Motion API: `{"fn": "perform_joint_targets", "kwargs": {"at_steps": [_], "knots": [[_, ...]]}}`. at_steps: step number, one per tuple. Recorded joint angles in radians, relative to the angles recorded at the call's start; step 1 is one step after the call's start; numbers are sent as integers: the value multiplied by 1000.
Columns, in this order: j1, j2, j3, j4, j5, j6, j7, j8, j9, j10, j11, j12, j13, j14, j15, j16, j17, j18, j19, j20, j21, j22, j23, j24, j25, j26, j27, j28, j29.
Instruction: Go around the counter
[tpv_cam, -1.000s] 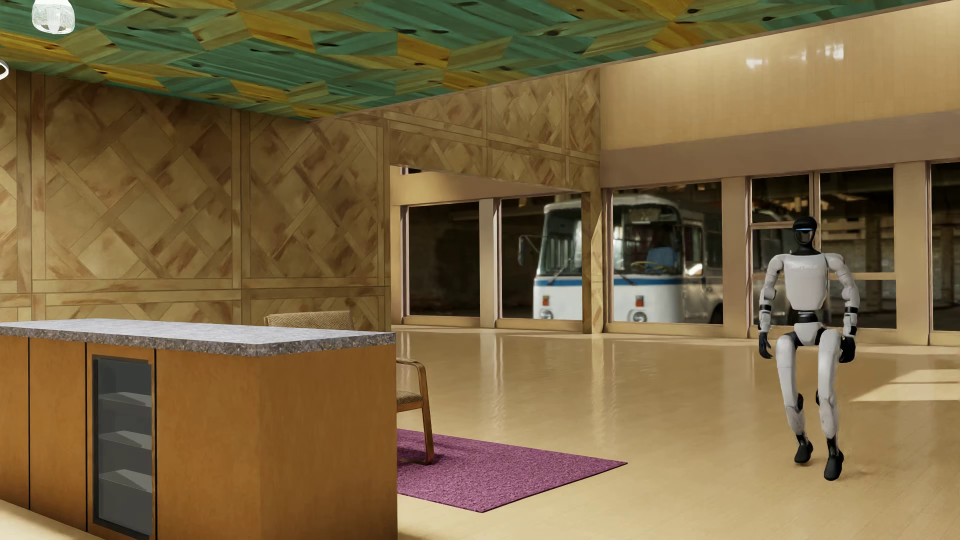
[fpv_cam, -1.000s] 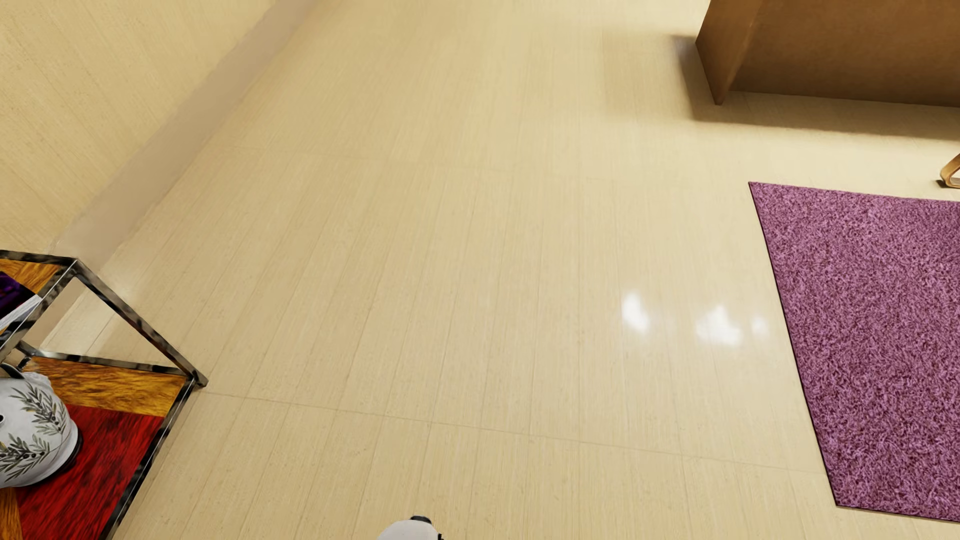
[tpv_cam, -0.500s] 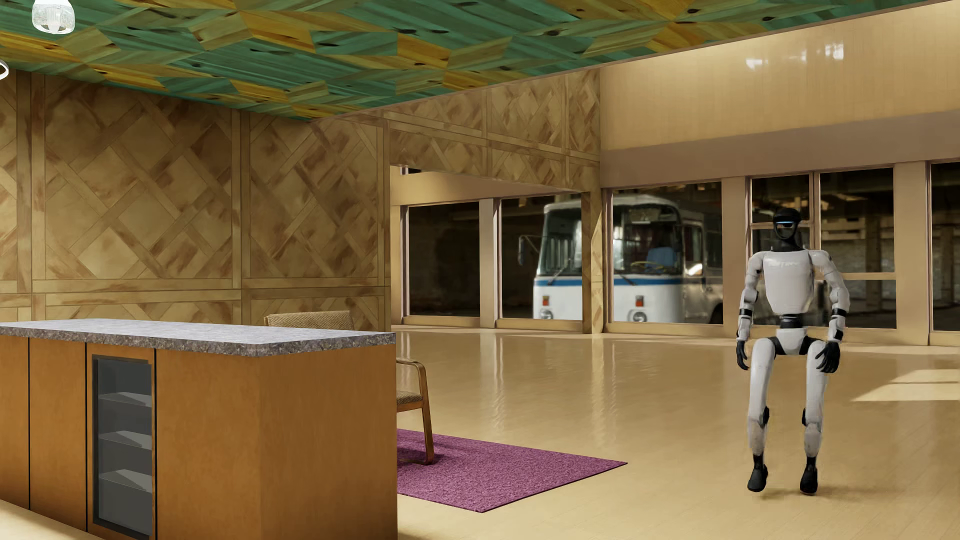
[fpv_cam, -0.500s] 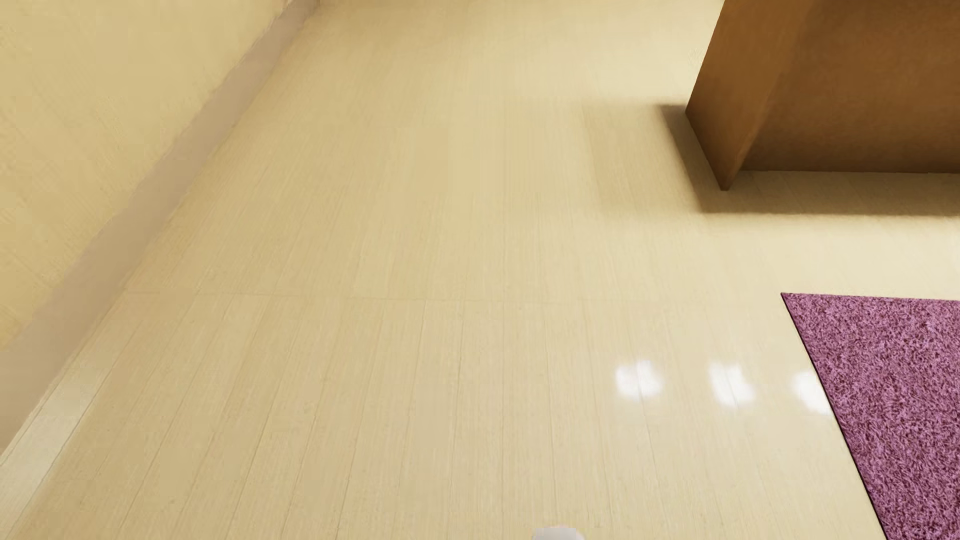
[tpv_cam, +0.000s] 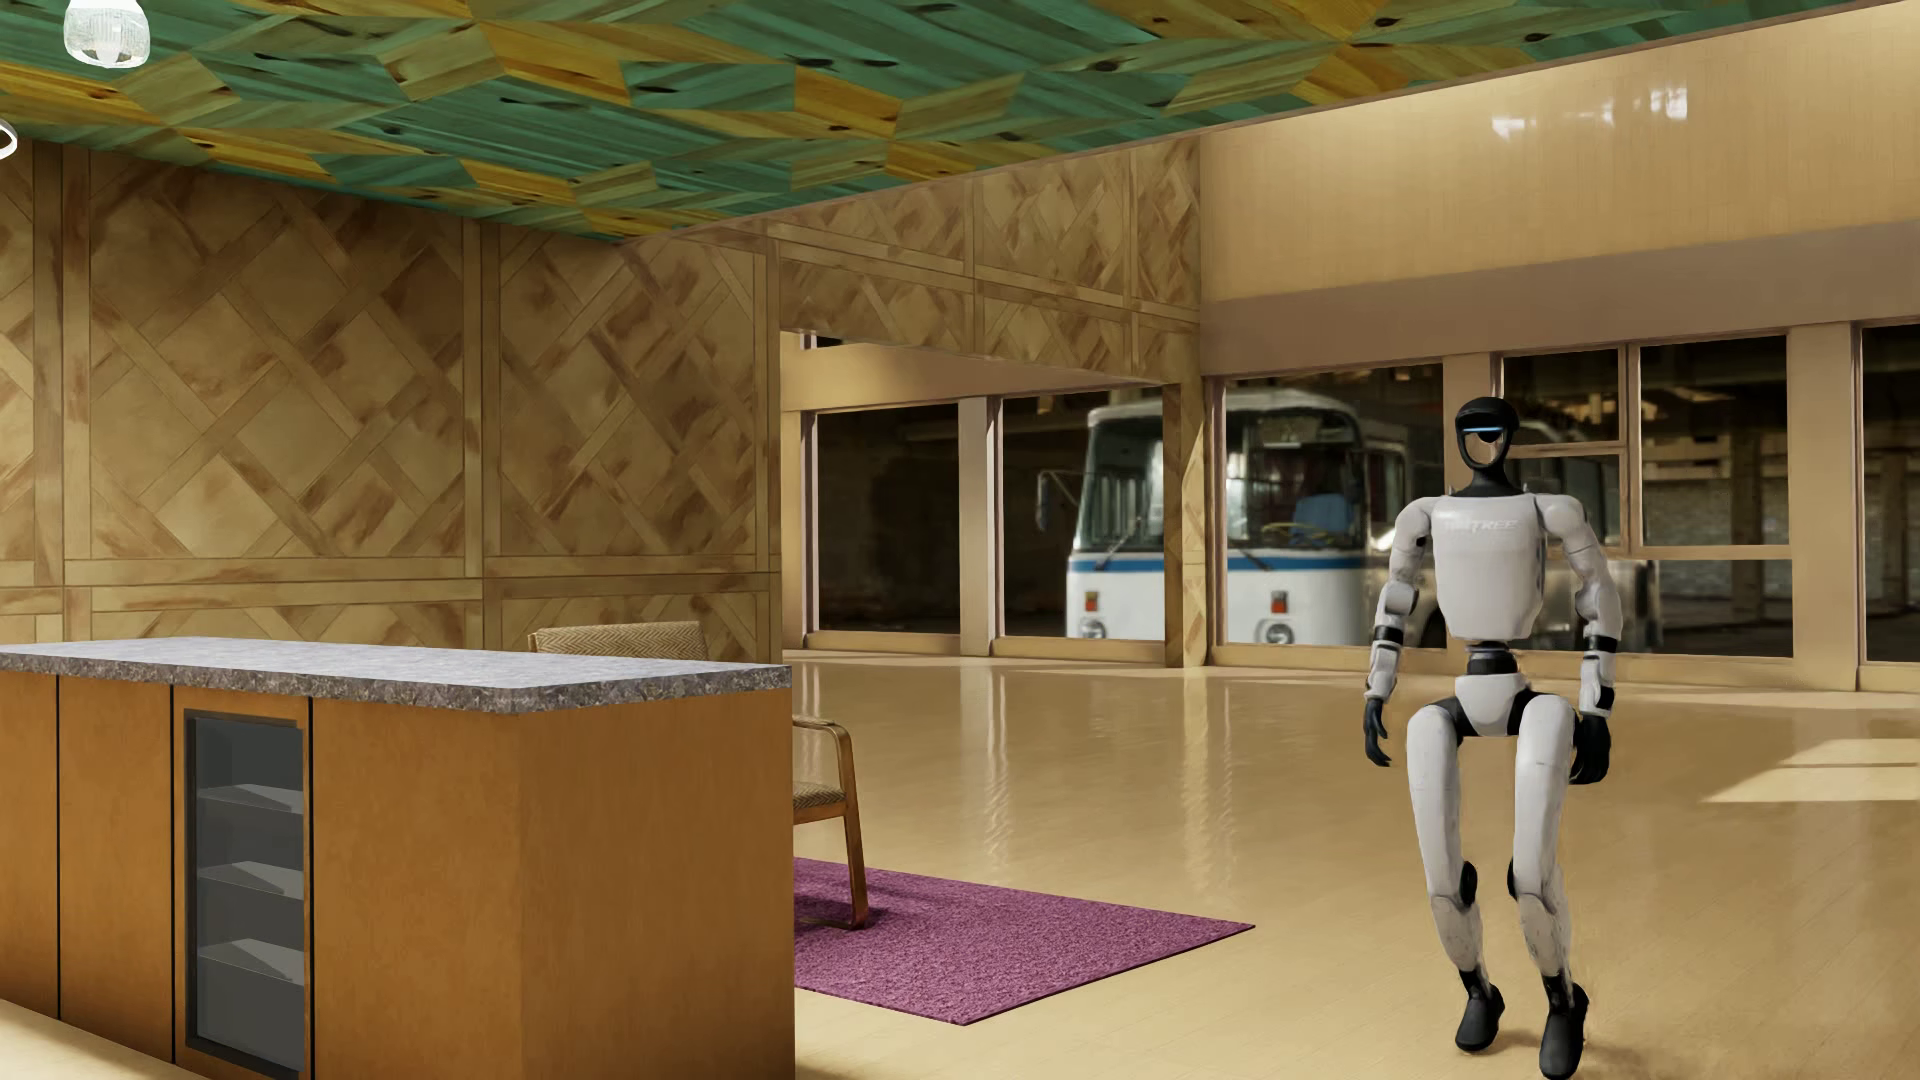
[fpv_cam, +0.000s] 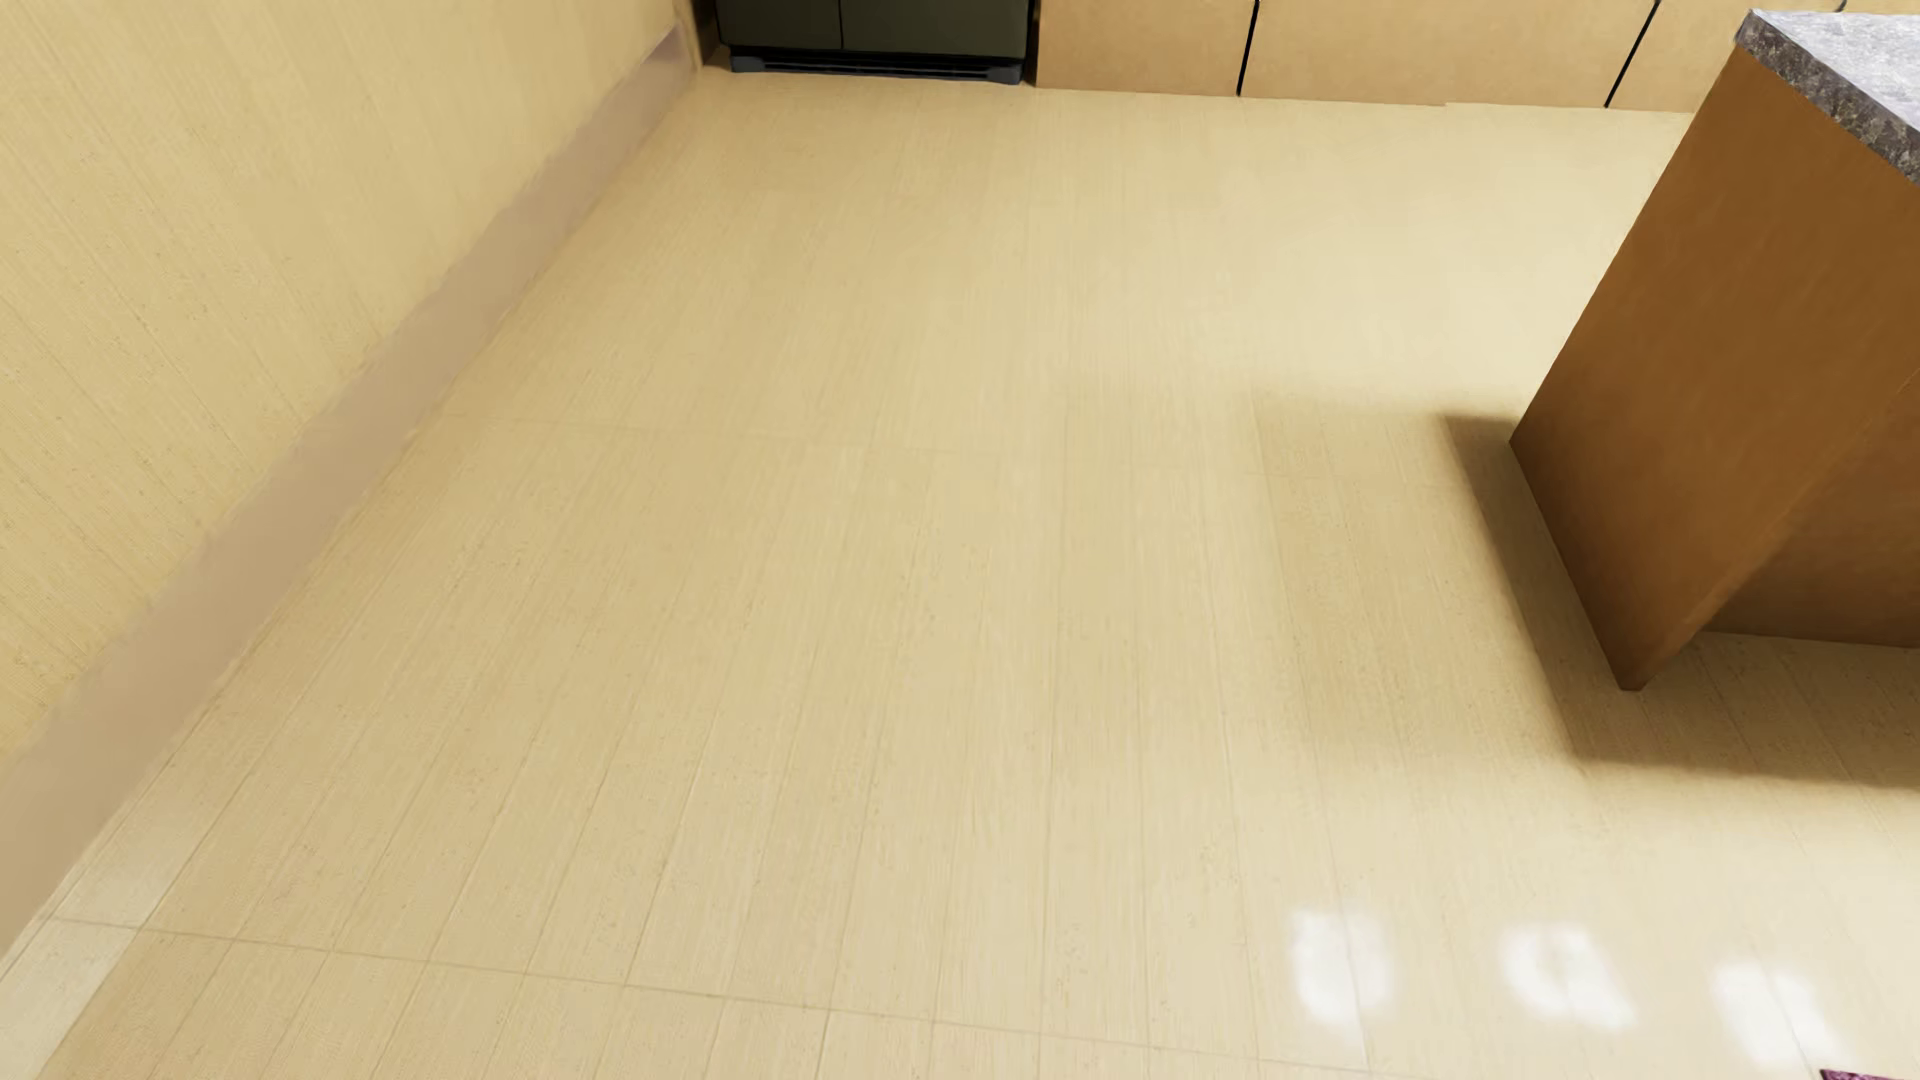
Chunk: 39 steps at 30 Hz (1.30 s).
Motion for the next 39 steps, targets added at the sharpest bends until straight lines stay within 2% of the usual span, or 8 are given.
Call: {"fn": "perform_joint_targets", "kwargs": {"at_steps": [4,9,12,19,25,31,35,39], "knots": [[-154,218,130,64,-32,1,0,0,-20,-488,-37,52,-88,-508,-88,10,-27,0,0,-30,-59,1,-87,0,0,0,0,0,0],[-196,106,115,-64,-173,-102,0,0,-44,-236,498,57,-42,16,404,24,-1,0,0,-17,-50,59,47,0,0,0,0,0,0],[92,-225,-41,-126,-135,-107,0,0,-14,-334,855,-18,15,-159,101,34,-10,0,0,45,18,40,67,0,0,0,0,0,0],[661,-564,-335,-45,-125,-70,0,0,-59,-532,-211,-159,157,-638,404,99,-49,0,0,189,40,-281,225,0,0,0,0,0,0],[419,-525,-242,74,47,-73,0,0,-18,368,293,-97,97,-187,-5,53,-37,0,0,174,86,-54,273,0,0,0,0,0,0],[-120,57,98,18,50,-145,0,0,-21,-50,-71,95,-18,48,189,36,-9,0,0,31,28,60,-97,0,0,0,0,0,0],[-263,243,178,94,-80,-98,0,0,-53,-493,-77,134,-58,-468,375,7,-53,0,0,40,-20,55,-296,0,0,0,0,0,0],[-345,162,135,-22,-172,-144,0,0,-91,-230,266,69,-10,-16,786,36,-6,0,0,59,-21,94,-114,0,0,0,0,0,0]]}}
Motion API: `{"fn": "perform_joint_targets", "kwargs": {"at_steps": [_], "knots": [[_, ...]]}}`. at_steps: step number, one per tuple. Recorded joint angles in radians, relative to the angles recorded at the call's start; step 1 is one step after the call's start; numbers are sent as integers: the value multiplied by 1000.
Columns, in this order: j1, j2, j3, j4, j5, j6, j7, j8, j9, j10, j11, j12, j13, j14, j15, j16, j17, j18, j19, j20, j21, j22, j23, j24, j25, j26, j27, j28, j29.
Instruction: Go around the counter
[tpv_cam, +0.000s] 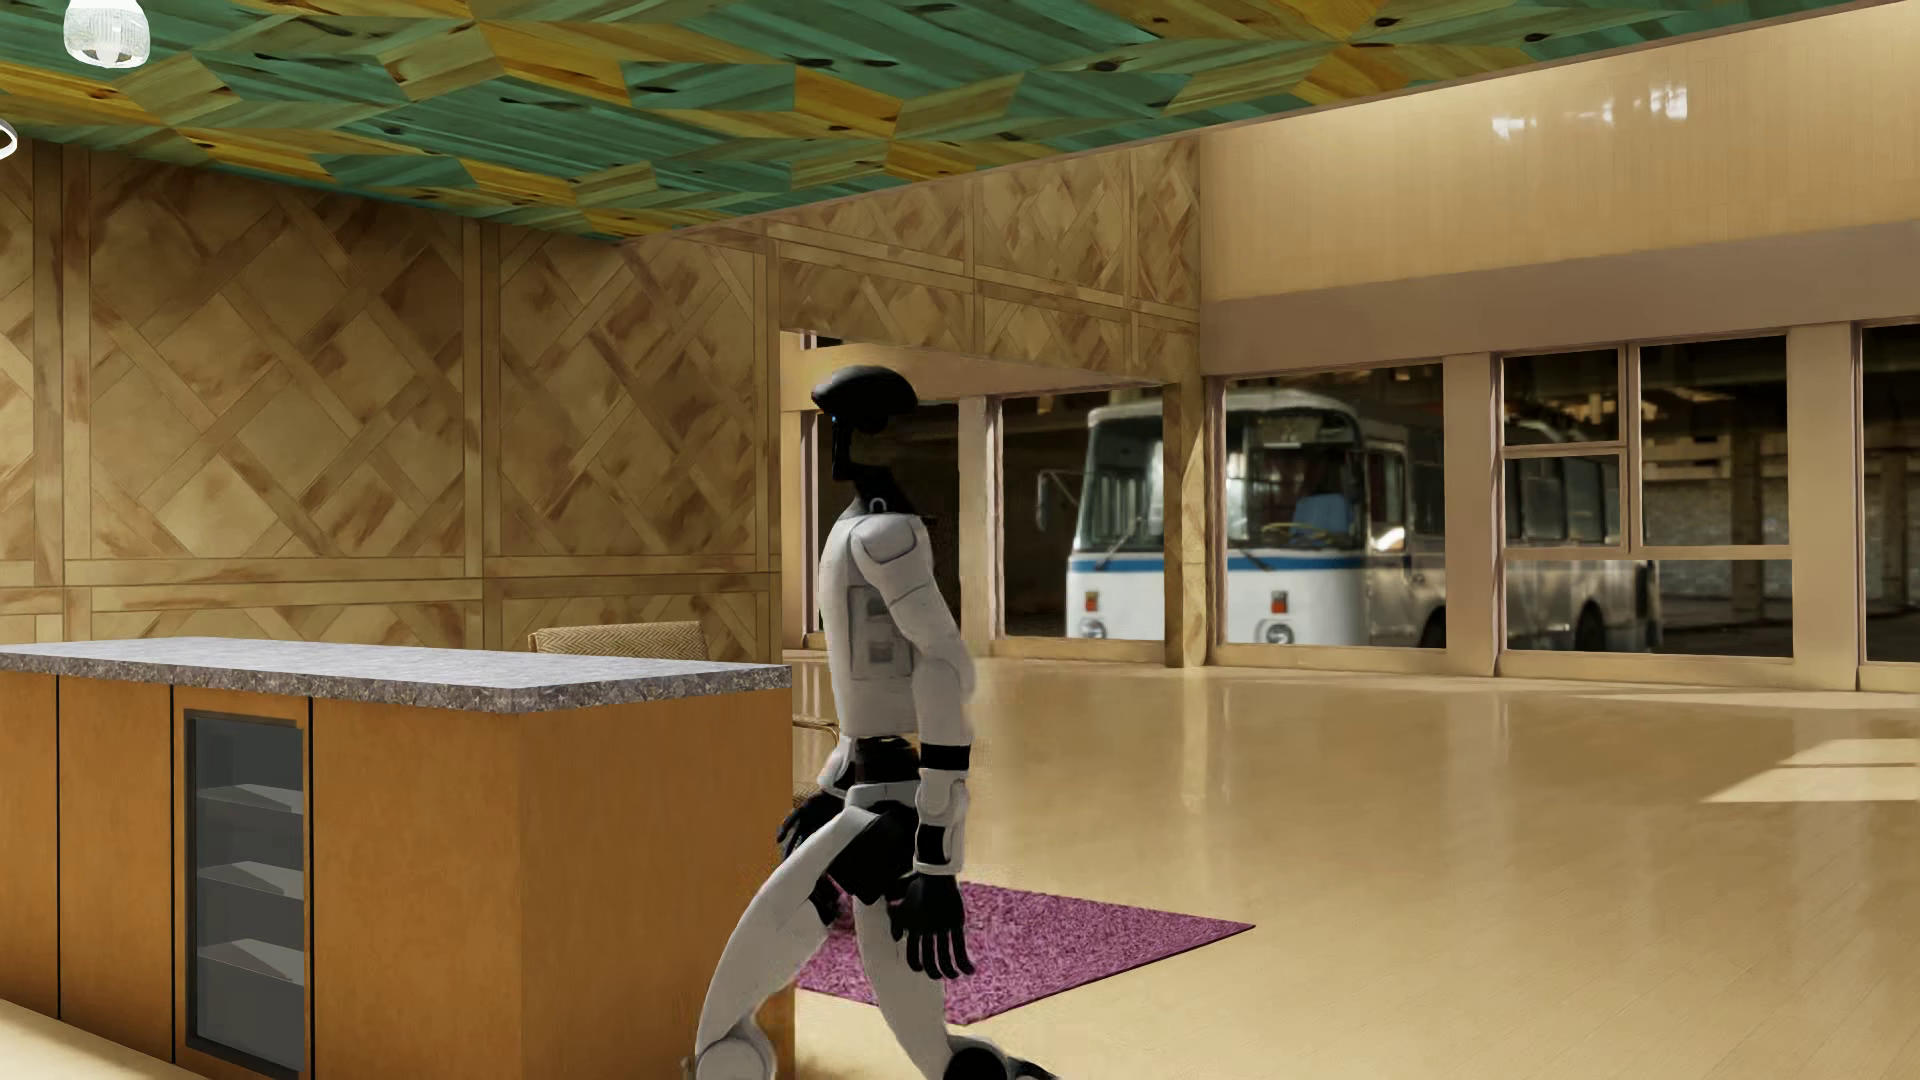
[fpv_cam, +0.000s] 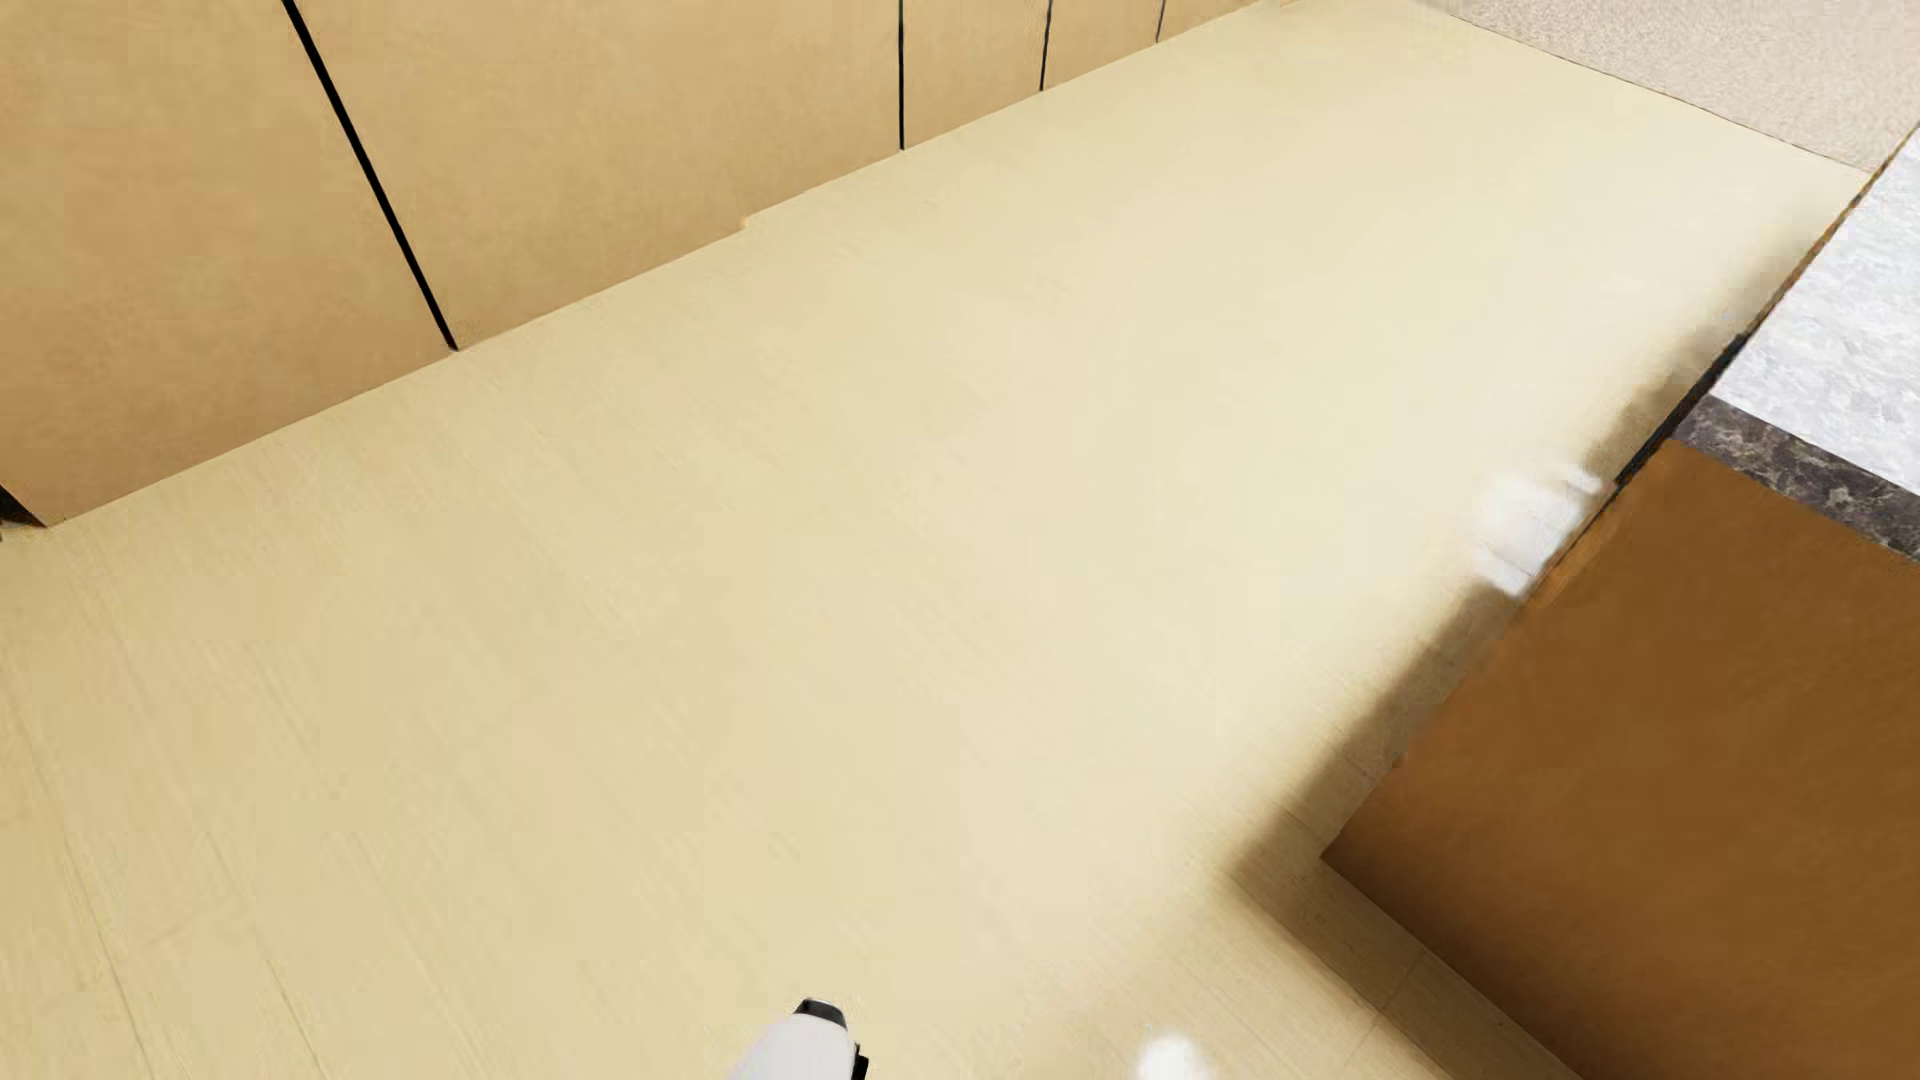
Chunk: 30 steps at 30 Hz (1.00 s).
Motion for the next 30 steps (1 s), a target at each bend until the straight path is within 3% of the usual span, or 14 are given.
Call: {"fn": "perform_joint_targets", "kwargs": {"at_steps": [1,3,5,7,10,13,15,16,18,22,25,26,29,30], "knots": [[67,-103,-33,-47,3,-7,0,0,26,54,210,-37,-4,-14,-126,11,8,0,0,5,27,3,75,0,0,0,0,0,0],[329,-327,-117,-92,36,19,0,0,72,-35,500,-118,0,-109,-582,29,3,0,0,22,83,-14,178,0,0,0,0,0,0],[617,-494,-240,-66,75,70,0,0,102,-178,422,-164,44,-261,-780,67,-22,0,0,21,104,-124,226,0,0,0,0,0,0],[824,-638,-346,-30,70,105,0,0,102,-289,129,-236,86,-421,-771,79,-47,0,0,85,75,-188,259,0,0,0,0,0,0],[1001,-753,-458,3,17,111,0,0,71,-322,-345,-362,116,-557,-720,106,-63,0,0,136,36,-283,311,0,0,0,0,0,0],[1092,-820,-529,100,13,152,0,0,66,-156,-144,-353,147,-374,-684,80,-64,0,0,191,26,-342,373,0,0,0,0,0,0],[982,-782,-482,139,94,201,0,0,67,215,31,-286,138,-32,-647,31,-52,0,0,184,45,-308,426,0,0,0,0,0,0],[892,-693,-438,138,146,209,0,0,94,439,36,-256,126,22,-688,21,-42,0,0,151,38,-286,411,0,0,0,0,0,0],[654,-495,-335,80,174,187,0,0,109,680,-58,-211,103,-113,-726,-19,-14,0,0,86,14,-184,322,0,0,0,0,0,0],[336,-118,-90,8,131,126,0,0,102,55,-299,-35,35,23,-745,-31,-3,0,0,2,-36,-45,11,0,0,0,0,0,0],[227,39,29,71,109,144,0,0,88,-251,-319,39,-81,-546,-833,-1,-32,0,0,-165,-67,21,-142,0,0,0,0,0,0],[195,89,63,89,95,141,0,0,94,-243,-308,63,-99,-537,-830,4,-30,0,0,-190,-95,37,-162,0,0,0,0,0,0],[131,89,70,2,5,82,0,0,58,-114,-75,105,-59,13,-494,-4,3,0,0,-192,-144,95,-121,0,0,0,0,0,0],[166,41,30,-53,-19,54,0,0,65,-47,95,100,-40,50,-360,-3,18,0,0,-205,-123,101,-64,0,0,0,0,0,0]]}}
